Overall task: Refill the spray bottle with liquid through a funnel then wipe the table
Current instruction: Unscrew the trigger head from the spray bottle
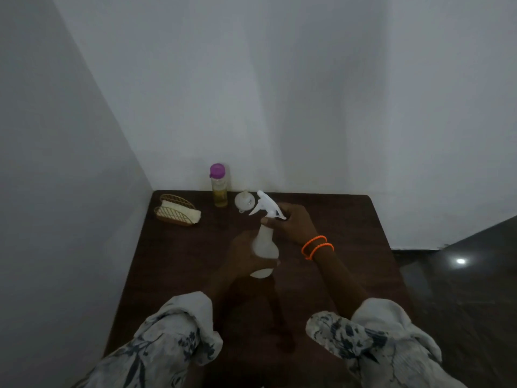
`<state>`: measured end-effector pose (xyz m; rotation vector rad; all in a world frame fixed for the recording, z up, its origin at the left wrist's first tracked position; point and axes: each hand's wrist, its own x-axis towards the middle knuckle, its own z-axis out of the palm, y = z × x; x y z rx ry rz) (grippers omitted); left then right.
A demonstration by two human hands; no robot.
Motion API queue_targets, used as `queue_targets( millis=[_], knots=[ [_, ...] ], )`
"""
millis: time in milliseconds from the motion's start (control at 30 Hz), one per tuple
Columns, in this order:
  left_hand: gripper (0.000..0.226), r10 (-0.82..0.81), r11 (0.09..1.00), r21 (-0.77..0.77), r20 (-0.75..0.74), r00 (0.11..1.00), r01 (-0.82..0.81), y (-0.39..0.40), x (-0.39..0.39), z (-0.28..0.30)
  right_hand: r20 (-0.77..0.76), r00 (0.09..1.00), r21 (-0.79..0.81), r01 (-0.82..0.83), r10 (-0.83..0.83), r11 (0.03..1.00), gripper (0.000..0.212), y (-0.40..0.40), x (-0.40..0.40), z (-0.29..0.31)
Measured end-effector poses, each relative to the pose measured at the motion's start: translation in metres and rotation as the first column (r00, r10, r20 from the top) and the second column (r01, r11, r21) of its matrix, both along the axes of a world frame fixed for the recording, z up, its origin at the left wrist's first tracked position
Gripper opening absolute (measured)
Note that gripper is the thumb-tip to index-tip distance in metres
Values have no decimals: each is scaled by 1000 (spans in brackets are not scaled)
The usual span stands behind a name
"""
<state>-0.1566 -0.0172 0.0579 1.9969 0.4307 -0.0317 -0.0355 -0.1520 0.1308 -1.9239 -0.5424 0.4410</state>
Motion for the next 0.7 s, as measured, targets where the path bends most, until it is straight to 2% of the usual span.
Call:
queue_targets(
  millis=[100, 200, 400, 467, 600, 700],
  knots=[
    [89, -5, 1000, 9, -31, 1000, 5, 3, -10, -3, 28, 997, -52, -64, 65, 997, 20, 1, -7, 2],
    [90, 29, 999, 14, -36, 999, -29, 3, -14, -4, 29, 998, -51, -55, 57, 997, 18, 6, -12, 0],
    [88, 31, 998, 46, 40, 999, -32, -3, -9, 10, 8, 999, 26, 52, -53, 998, 47, 14, -19, -8],
    [87, 28, 999, 37, 41, 999, -29, -3, -7, 12, -9, 997, 40, 78, -77, 996, 46, 15, -19, -6],
    [90, 33, 999, 24, 45, 998, -34, -4, -8, 14, -72, 997, 38, 30, -27, 999, 34, 14, -16, -1],
    [92, 43, 999, 26, 39, 998, -44, -4, -10, 11, -85, 996, 43, -15, 19, 999, 44, 14, -15, -1]
  ],
)
